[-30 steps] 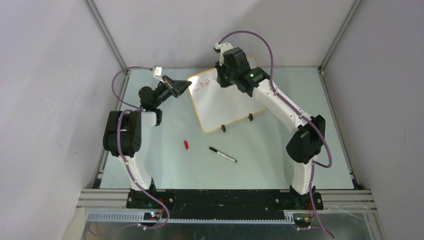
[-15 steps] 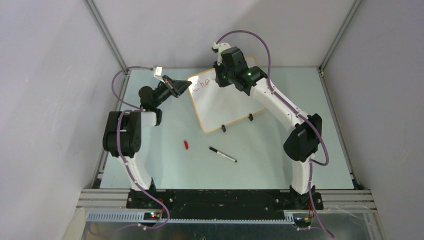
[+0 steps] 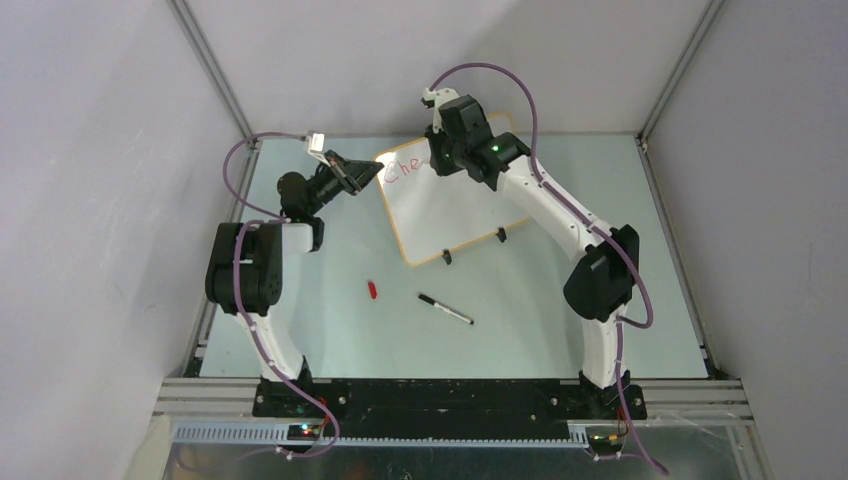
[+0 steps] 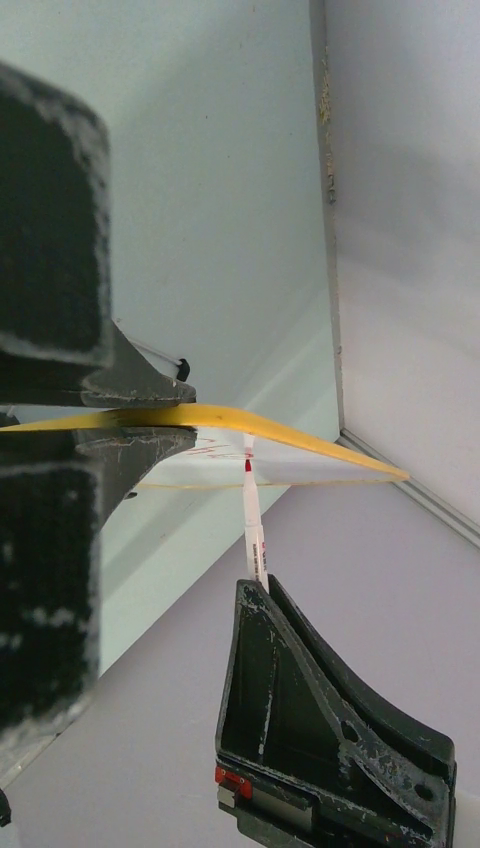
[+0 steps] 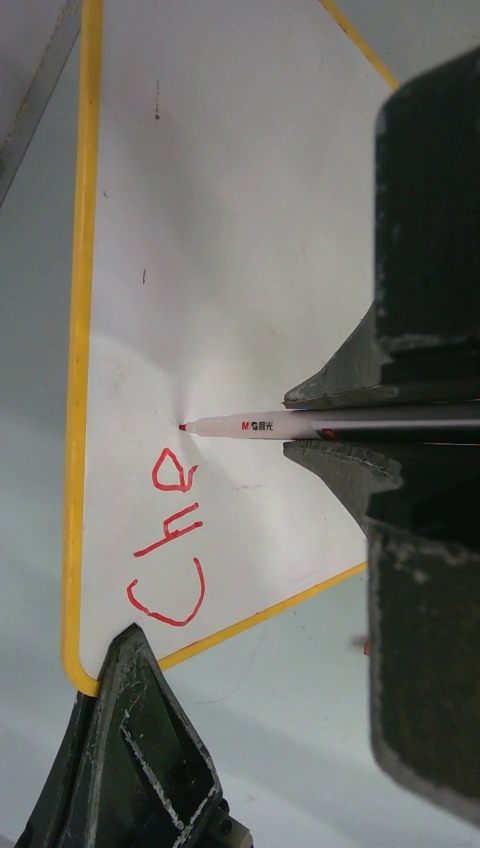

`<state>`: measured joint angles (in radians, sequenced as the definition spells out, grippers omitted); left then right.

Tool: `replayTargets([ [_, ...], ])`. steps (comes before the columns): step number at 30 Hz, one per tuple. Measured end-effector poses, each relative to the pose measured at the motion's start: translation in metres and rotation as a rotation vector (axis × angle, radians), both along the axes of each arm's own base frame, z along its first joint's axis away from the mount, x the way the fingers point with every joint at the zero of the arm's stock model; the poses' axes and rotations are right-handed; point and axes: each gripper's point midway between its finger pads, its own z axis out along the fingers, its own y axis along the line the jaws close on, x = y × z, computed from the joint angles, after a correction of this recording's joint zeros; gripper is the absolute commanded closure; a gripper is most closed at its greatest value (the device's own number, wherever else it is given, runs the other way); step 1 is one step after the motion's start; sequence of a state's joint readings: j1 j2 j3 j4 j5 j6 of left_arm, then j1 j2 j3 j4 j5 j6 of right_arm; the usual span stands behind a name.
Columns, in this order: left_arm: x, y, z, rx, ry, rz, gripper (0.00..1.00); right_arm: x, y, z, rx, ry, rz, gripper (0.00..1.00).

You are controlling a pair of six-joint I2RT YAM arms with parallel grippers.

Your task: Write a sentence on the whiteboard

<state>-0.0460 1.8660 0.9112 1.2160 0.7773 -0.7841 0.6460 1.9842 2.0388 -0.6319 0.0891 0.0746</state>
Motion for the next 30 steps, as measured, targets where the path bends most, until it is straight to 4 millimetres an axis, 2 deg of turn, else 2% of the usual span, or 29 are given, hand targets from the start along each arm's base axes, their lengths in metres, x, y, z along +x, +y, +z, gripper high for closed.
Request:
replayTargets([
  [30, 0.0006, 0.0003, -0.0008, 0.004, 0.0, 0.004, 1.0, 0.0056, -0.0055, 0.002, -0.033, -0.025, -0.041, 1.0],
])
